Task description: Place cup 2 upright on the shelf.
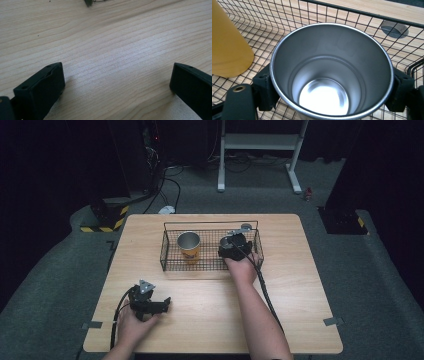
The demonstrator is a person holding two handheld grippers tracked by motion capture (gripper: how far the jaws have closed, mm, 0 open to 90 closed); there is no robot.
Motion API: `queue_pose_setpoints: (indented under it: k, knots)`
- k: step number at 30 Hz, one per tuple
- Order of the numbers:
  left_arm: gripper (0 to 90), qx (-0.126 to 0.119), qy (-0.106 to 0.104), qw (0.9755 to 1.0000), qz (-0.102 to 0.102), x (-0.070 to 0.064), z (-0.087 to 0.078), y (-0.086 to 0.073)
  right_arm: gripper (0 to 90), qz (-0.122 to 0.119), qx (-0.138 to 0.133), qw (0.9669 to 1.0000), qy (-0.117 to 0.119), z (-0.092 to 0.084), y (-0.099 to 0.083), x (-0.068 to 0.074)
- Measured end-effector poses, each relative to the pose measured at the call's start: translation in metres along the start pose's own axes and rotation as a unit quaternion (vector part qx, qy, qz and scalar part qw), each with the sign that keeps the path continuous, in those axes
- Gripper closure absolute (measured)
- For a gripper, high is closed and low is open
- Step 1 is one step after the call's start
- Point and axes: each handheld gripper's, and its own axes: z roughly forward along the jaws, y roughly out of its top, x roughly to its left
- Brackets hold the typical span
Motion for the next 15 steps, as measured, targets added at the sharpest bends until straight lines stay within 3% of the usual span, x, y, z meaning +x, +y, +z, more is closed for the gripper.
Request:
queue_pose_setpoints:
  k: [10, 15]
  knots:
    - [0.2, 0.0, 0.0, 1.0, 0.0, 0.0, 0.0, 0.0, 10.6, 0.0, 0.008, 1.0, -0.002, -0.0001, -0.0013, 0.0004]
    - [0.2, 0.0, 0.0, 1.0, 0.0, 0.0, 0.0, 0.0, 8.7, 0.0, -0.007, 0.9999, -0.01, -0.0056, -0.0005, 0.0012]
